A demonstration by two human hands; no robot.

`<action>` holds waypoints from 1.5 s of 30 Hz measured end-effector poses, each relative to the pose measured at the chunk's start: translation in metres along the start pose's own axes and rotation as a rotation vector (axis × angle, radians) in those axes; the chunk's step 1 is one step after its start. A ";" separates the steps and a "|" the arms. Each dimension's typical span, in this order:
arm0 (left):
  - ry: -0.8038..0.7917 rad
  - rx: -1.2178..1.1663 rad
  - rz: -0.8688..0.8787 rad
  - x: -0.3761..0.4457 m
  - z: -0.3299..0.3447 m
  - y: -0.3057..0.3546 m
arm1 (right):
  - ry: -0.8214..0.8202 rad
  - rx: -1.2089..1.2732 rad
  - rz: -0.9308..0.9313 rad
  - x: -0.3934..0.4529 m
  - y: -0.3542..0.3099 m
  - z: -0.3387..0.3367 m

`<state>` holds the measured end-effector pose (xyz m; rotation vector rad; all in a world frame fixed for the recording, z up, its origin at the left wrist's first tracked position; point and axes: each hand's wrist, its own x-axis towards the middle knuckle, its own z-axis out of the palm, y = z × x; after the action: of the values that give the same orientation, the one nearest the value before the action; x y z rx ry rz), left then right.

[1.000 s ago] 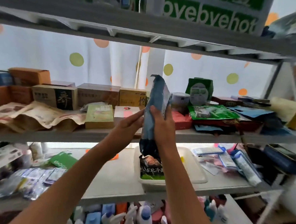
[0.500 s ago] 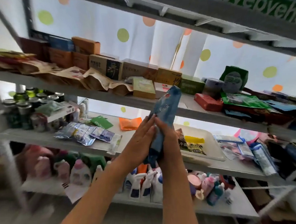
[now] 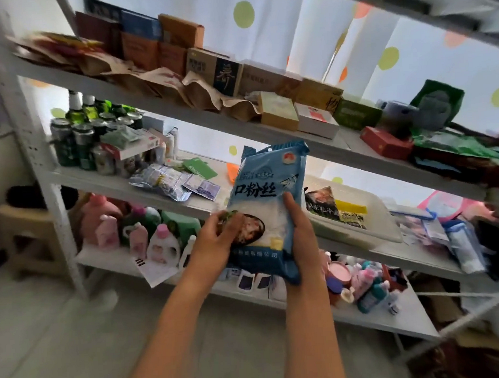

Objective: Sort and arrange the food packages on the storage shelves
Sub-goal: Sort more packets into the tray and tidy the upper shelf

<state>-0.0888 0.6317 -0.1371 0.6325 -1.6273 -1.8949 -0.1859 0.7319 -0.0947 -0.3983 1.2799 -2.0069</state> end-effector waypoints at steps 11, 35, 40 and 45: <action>-0.068 -0.207 -0.021 -0.015 -0.007 0.003 | 0.046 -0.077 0.051 -0.016 -0.002 -0.041; -0.181 -0.132 0.003 -0.062 0.053 0.039 | 0.168 0.320 0.225 -0.074 -0.013 -0.086; -0.178 -0.142 -0.021 -0.071 0.056 0.030 | 0.193 0.283 0.189 -0.081 -0.001 -0.096; -0.250 -0.105 -0.053 -0.079 0.069 0.015 | 0.090 0.389 0.147 -0.083 0.012 -0.138</action>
<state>-0.0753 0.7334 -0.1118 0.4112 -1.6604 -2.1538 -0.2045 0.8788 -0.1592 -0.0285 0.9087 -2.1034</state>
